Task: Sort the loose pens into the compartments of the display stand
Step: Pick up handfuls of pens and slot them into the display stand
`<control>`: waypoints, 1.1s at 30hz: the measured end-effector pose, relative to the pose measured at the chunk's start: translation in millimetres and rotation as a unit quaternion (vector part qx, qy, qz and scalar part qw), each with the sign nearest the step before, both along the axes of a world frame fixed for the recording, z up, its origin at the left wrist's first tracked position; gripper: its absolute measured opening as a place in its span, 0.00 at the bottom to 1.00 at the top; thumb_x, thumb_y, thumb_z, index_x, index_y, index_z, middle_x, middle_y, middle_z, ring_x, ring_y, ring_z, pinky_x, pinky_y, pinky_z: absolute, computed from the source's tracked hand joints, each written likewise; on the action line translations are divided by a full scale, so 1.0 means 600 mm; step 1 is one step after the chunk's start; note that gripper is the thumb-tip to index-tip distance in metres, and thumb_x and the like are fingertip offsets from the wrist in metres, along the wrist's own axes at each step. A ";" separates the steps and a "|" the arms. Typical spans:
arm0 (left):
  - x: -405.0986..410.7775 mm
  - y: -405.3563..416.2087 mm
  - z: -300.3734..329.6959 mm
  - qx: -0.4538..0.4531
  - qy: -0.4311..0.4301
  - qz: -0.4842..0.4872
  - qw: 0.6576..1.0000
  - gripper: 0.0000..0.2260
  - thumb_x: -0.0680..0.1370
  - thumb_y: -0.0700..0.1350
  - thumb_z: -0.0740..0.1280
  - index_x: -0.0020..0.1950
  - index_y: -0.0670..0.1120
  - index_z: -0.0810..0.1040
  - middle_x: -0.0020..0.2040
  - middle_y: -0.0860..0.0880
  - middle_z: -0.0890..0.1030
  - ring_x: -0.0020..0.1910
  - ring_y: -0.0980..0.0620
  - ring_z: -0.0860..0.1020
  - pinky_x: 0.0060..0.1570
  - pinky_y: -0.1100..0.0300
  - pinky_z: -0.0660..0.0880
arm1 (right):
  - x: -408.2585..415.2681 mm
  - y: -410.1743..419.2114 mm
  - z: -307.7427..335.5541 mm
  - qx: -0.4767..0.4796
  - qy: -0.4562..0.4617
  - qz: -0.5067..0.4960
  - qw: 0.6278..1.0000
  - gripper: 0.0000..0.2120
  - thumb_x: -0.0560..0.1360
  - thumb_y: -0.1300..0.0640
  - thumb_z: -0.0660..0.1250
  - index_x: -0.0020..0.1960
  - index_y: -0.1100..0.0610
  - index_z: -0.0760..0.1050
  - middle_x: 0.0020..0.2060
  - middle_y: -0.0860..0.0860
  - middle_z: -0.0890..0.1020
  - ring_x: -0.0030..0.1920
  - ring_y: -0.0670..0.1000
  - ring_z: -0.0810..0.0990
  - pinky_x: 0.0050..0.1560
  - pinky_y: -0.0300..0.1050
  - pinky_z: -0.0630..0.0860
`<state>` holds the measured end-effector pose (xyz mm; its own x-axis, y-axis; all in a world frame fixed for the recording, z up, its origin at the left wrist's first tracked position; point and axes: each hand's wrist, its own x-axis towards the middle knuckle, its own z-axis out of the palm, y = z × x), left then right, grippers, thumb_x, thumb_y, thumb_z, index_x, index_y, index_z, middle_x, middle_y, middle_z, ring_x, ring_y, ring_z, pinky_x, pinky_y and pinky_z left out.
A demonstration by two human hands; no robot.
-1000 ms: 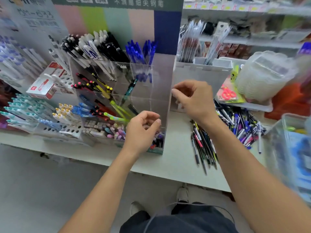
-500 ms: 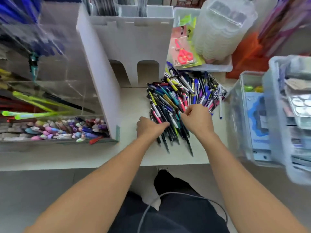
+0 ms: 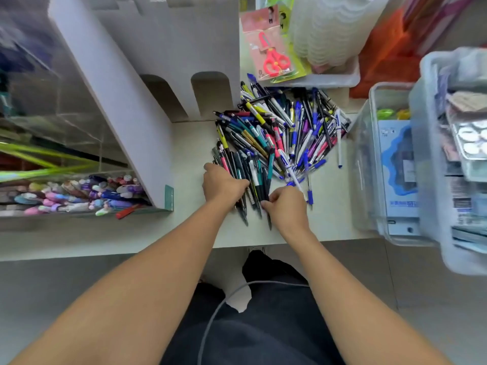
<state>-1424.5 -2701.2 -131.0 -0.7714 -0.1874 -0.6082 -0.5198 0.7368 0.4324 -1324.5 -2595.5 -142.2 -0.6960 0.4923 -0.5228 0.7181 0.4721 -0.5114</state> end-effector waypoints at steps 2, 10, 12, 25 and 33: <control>0.000 -0.020 -0.003 -0.006 0.022 -0.011 1.000 0.34 0.70 0.47 0.80 0.67 0.39 0.65 0.62 0.41 0.76 0.60 0.39 0.77 0.50 0.52 0.76 | -0.008 -0.017 -0.003 -0.005 0.038 -0.003 0.999 0.09 0.74 0.54 0.76 0.41 0.59 0.80 0.34 0.53 0.81 0.38 0.54 0.80 0.40 0.43 0.72; 0.009 -0.058 -0.003 0.054 0.012 -0.003 0.998 0.34 0.66 0.59 0.75 0.64 0.42 0.71 0.57 0.46 0.78 0.56 0.44 0.79 0.52 0.51 0.79 | -0.027 -0.033 -0.011 -0.095 0.103 -0.089 0.986 0.09 0.75 0.53 0.75 0.40 0.58 0.81 0.29 0.53 0.83 0.31 0.54 0.82 0.38 0.54 0.83; 0.012 -0.041 -0.003 0.025 0.004 -0.019 1.000 0.41 0.67 0.58 0.79 0.71 0.40 0.64 0.67 0.43 0.72 0.64 0.42 0.74 0.59 0.51 0.75 | -0.014 -0.017 -0.011 -0.138 0.100 -0.121 0.978 0.08 0.77 0.58 0.73 0.41 0.59 0.81 0.29 0.57 0.83 0.27 0.53 0.81 0.34 0.59 0.83; 0.002 -0.008 -0.007 -0.081 0.044 -0.067 0.993 0.29 0.71 0.43 0.76 0.66 0.40 0.67 0.64 0.40 0.74 0.61 0.39 0.77 0.51 0.54 0.74 | 0.006 0.004 -0.027 -0.113 0.106 -0.094 0.984 0.10 0.73 0.51 0.75 0.37 0.54 0.77 0.30 0.52 0.82 0.31 0.55 0.82 0.36 0.55 0.83; -0.022 -0.056 0.002 -0.050 0.009 -0.055 0.997 0.08 0.73 0.40 0.70 0.39 0.43 0.72 0.39 0.47 0.76 0.36 0.48 0.75 0.33 0.60 0.69 | -0.022 -0.032 -0.028 0.019 0.033 0.044 0.998 0.13 0.72 0.49 0.74 0.40 0.56 0.74 0.36 0.50 0.79 0.38 0.54 0.79 0.37 0.45 0.74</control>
<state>-1437.4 -2734.7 -129.8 -0.8016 -0.1602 -0.5760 -0.4262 0.8288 0.3626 -1337.4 -2614.9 -158.7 -0.7699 0.4458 -0.4566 0.6380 0.5526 -0.5362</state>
